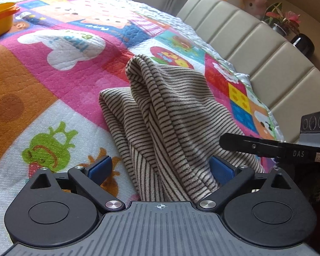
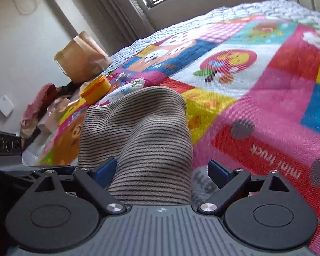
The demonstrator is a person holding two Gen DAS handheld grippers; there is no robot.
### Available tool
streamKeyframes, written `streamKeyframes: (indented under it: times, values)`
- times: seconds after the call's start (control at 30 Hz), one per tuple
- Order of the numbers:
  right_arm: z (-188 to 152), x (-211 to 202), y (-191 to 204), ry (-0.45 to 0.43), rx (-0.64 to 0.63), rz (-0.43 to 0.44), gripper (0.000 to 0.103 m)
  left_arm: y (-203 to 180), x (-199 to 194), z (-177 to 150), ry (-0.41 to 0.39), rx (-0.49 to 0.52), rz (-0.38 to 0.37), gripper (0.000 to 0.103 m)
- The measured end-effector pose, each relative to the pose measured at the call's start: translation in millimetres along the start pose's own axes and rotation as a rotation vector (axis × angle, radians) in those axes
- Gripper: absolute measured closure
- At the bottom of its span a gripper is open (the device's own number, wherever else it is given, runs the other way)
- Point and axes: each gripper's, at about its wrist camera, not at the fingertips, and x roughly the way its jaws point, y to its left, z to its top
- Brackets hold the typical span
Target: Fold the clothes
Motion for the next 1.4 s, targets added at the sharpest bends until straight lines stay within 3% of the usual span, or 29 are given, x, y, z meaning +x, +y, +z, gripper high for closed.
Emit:
streamKeyframes:
  times: [0.2,0.33,0.43,0.63,0.9,1.03,1.13,1.23,1.3,1.4]
  values:
    - [-4.8,5.2,2.0,0.010,0.016,0.020,0.010,0.8,0.2,-2.6,0.003,-0.008,-0.026,0.004]
    - [-5.3,7.2,5.9,0.027,0.002,0.022,0.010,-4.3,1.0,-7.7,0.001,0.005,-0.068,0.011]
    - [-5.4,10.4,15.8,0.038,-0.035,0.015,0.017,-6.8,0.8,-12.9,-0.022,0.022,-0.075,0.016]
    - [3.8,28.4,38.3,0.031,-0.067,0.018,0.018,23.5,-13.1,-12.2,-0.080,-0.053,-0.140,0.024]
    - [44.5,137.0,116.5,0.019,-0.204,0.161,0.025,117.4,-71.6,19.0,-0.208,-0.044,0.060,0.024]
    - [52.1,187.9,139.6,0.047,-0.260,0.164,0.020,139.7,-99.8,20.7,-0.244,-0.026,0.157,0.024]
    - [51.4,184.8,138.0,0.030,-0.268,0.140,0.015,128.8,-127.2,28.3,-0.334,0.042,0.205,0.025]
    - [47.0,172.8,145.5,-0.007,-0.344,0.082,0.014,119.7,-132.3,53.6,-0.402,0.061,0.151,0.024]
    - [45.3,162.3,156.9,-0.037,-0.398,0.032,0.014,121.4,-118.8,73.4,-0.396,0.064,0.118,0.024]
    - [31.8,132.9,183.9,-0.142,-0.560,-0.004,0.014,139.2,-79.2,90.2,-0.329,0.008,0.139,0.026]
